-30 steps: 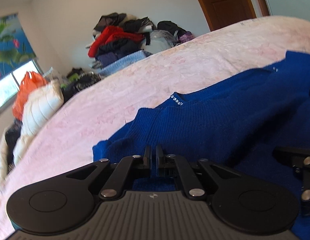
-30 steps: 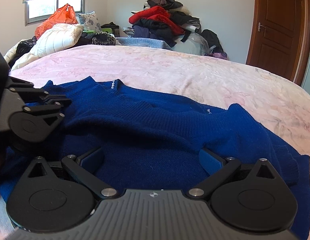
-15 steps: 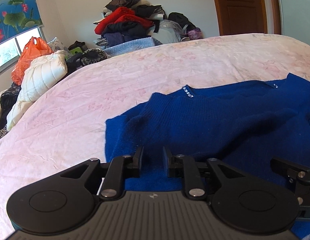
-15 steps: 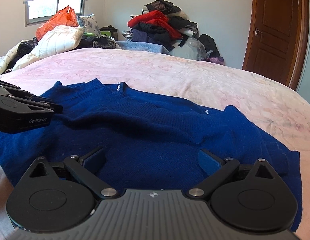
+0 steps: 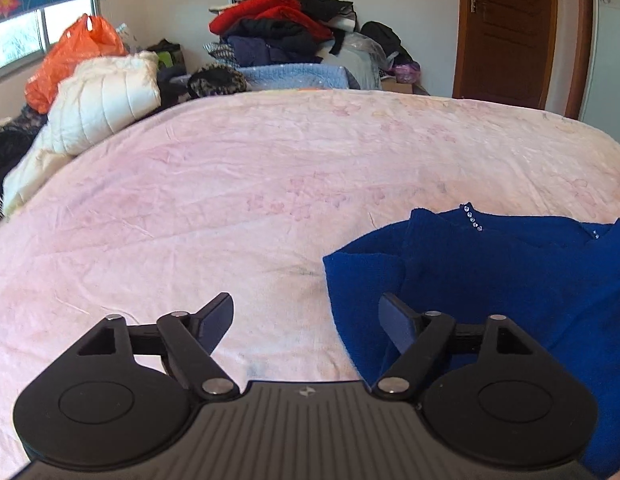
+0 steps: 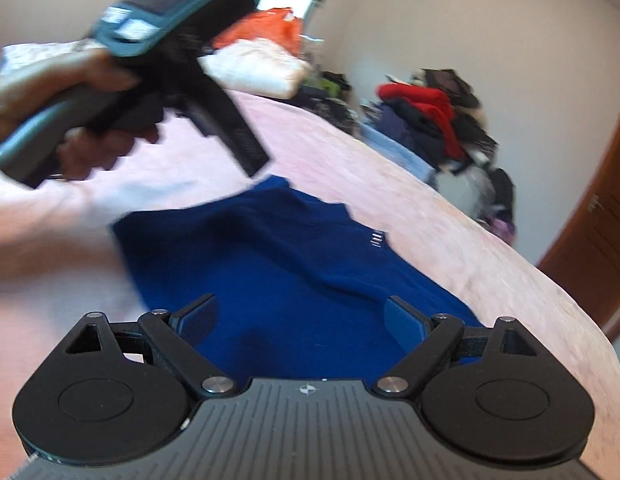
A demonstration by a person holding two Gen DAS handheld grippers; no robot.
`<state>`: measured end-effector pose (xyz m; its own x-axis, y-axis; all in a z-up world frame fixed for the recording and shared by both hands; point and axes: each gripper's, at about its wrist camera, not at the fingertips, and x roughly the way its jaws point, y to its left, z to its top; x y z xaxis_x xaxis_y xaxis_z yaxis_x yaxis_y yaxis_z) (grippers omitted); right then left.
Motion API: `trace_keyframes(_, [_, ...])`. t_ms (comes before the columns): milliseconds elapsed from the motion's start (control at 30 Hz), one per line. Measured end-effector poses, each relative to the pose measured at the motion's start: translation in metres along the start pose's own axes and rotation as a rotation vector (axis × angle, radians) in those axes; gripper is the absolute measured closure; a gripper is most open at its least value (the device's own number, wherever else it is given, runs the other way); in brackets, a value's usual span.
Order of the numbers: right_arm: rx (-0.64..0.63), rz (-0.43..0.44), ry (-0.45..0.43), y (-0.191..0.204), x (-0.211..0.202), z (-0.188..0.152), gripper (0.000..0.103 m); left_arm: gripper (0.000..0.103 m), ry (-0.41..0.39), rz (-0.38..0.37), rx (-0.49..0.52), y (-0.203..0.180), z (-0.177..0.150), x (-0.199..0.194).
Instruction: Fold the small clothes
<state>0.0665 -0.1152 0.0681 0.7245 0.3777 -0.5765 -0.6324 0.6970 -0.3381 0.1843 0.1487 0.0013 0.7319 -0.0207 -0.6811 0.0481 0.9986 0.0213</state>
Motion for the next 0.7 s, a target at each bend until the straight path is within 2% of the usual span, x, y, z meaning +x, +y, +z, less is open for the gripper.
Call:
trace_keyframes(67, [-0.052,0.033,0.016,0.015,-0.002,0.002,0.013,0.022,0.051,-0.071,-0.05,0.009,0.0,0.011])
trace_keyframes(133, [-0.115,0.019,0.032,0.032,-0.002,0.0,0.013,0.022,0.095,-0.134,-0.087,0.015,0.001,0.023])
trace_keyframes(233, [-0.216,-0.067,0.075,0.051,0.008,-0.008,0.013,0.022,0.149,-0.188,-0.114,0.017,0.002,0.038])
trace_keyframes(300, [-0.26,-0.133,0.067,0.059,0.011,-0.01,0.012,0.022,0.173,-0.22,-0.14,0.02,0.002,0.046])
trace_keyframes(400, [-0.253,-0.169,0.068,0.061,0.015,-0.007,0.012,0.022,0.178,-0.27,-0.199,0.028,0.004,0.048])
trace_keyframes(533, [-0.245,-0.199,0.064,0.063,0.019,-0.008,0.01,0.022,0.186,-0.419,-0.313,0.046,0.002,0.049])
trace_keyframes(633, [-0.238,-0.213,0.049,0.066,0.02,-0.008,0.009,0.022,0.19,-0.432,-0.324,0.044,0.004,0.053])
trace_keyframes(700, [-0.243,-0.225,0.037,0.07,0.019,-0.01,0.009,0.022,0.171,-0.483,-0.342,0.045,0.006,0.054])
